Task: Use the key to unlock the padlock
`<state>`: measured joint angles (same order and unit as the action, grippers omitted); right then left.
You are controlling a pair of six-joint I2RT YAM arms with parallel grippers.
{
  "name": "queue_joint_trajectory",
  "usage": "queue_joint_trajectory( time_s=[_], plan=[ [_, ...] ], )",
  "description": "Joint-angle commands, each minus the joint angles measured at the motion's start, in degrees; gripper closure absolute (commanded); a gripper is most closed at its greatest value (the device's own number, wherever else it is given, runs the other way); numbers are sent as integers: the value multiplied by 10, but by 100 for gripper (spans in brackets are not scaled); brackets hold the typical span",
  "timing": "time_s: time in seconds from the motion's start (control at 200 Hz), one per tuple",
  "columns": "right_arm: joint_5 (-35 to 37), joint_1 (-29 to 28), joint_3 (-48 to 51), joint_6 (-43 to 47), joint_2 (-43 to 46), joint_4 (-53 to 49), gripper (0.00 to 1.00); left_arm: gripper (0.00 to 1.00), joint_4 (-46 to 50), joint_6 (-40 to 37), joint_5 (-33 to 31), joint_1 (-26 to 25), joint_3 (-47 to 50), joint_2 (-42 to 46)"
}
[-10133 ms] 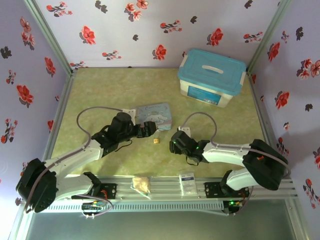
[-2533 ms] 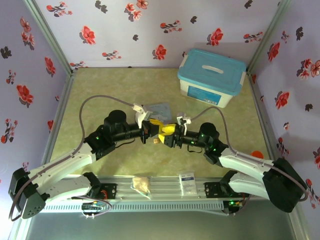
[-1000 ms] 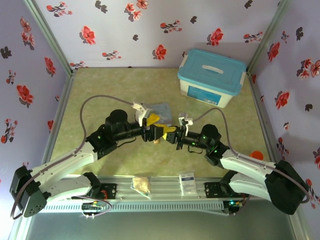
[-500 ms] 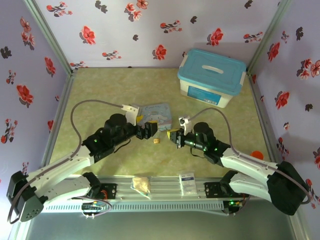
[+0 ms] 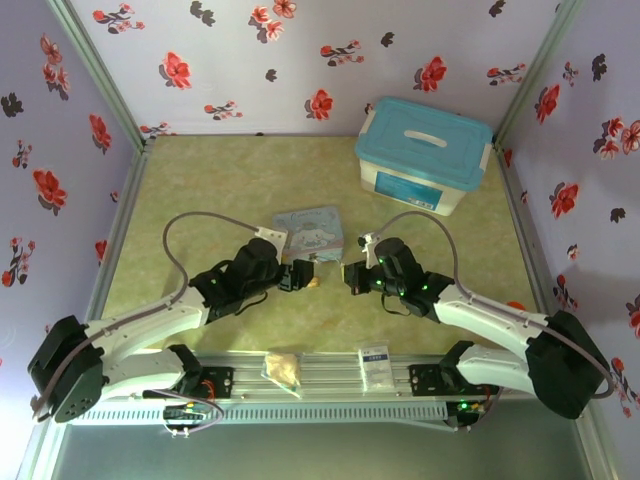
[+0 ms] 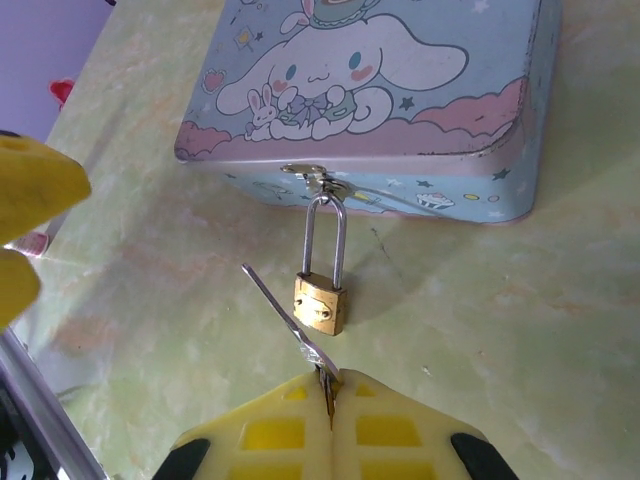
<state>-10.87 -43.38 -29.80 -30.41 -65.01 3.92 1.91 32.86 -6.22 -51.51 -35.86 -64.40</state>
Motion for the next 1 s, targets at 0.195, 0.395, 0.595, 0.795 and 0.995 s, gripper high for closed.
queue_joint_trajectory(
  time_s=[0.195, 0.395, 0.595, 0.795, 0.995],
  plan=[
    [-25, 4, -17, -30, -19, -20, 100, 24, -26, 7, -24, -9, 11, -2],
    [-36, 3, -17, -39, -36, -14, 100, 22, -53, 17, 4, -11, 10, -31],
    [-78, 3, -18, -44, -46, 0, 100, 21, -128, 15, 42, -11, 26, -46],
    [-143, 4, 12, -63, -27, 93, 100, 26, -256, 32, 137, -11, 42, -45],
    [-178, 3, 35, -87, -7, 176, 100, 35, -282, 38, 180, -11, 34, -37]
  ],
)
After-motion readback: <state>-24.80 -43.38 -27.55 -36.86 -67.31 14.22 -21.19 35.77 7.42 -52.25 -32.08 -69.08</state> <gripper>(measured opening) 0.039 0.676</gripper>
